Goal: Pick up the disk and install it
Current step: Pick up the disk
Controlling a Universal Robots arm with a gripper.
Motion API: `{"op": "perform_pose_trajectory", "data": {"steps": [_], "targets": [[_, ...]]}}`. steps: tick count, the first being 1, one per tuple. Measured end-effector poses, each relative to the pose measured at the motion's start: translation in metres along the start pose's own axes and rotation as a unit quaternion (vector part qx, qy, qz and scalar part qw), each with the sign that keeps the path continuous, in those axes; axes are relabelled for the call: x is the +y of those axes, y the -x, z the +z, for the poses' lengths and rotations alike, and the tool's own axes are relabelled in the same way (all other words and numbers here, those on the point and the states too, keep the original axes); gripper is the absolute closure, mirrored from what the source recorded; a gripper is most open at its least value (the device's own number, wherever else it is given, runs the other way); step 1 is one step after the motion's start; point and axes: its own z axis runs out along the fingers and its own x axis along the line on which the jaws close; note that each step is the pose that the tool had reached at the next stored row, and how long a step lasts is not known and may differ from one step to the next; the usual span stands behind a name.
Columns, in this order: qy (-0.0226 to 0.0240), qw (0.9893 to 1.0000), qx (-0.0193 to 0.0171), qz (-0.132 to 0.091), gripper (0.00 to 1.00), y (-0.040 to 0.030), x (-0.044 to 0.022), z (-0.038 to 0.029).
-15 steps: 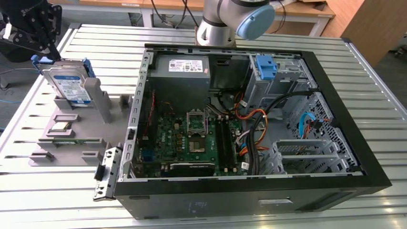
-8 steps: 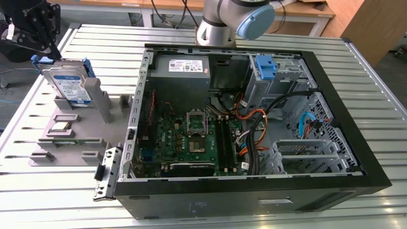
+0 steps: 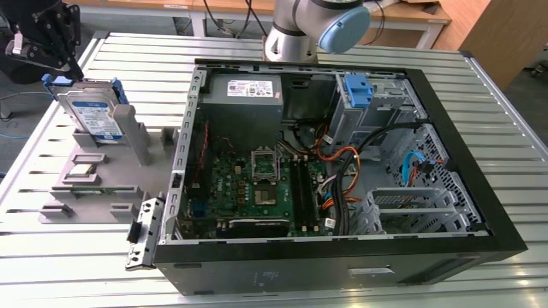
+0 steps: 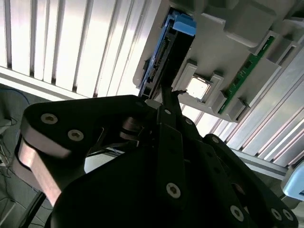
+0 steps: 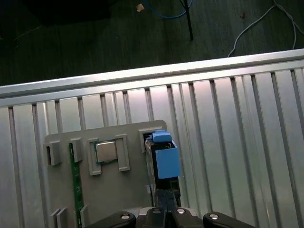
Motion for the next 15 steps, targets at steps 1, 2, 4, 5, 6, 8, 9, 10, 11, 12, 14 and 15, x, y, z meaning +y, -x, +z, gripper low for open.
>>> {"op": "perform_pose_trajectory", "data": {"steps": [1,2,4,5,6,8,9,10,11,12,14,15], "targets": [[0.0003,1.0000,0.0002,-0.005,0.89,0.0000,0.0000,0.0001],[0.0006,1.0000,0.0004,-0.009,0.89,-0.0001,0.0000,0.0002],[0.0010,0.9999,0.0008,-0.016,0.89,-0.0001,0.0000,0.0005],[0.0011,0.9998,0.0009,-0.019,0.89,-0.0001,-0.0001,0.0007],[0.0013,0.9998,0.0010,-0.021,0.89,-0.0001,-0.0001,0.0011],[0.0016,0.9997,0.0012,-0.025,0.89,-0.0002,-0.0001,0.0015],[0.0016,0.9997,0.0013,-0.025,0.89,-0.0002,-0.0001,0.0015],[0.0017,0.9997,0.0012,-0.025,0.89,-0.0002,-0.0001,0.0015],[0.0016,0.9997,0.0013,-0.025,0.89,-0.0002,-0.0001,0.0015],[0.0016,0.9997,0.0012,-0.025,0.89,-0.0001,-0.0001,0.0016],[0.0014,0.9997,0.0010,-0.025,0.89,-0.0001,-0.0005,0.0019],[0.0014,0.9997,0.0010,-0.025,0.89,-0.0001,-0.0006,0.0021]]}}
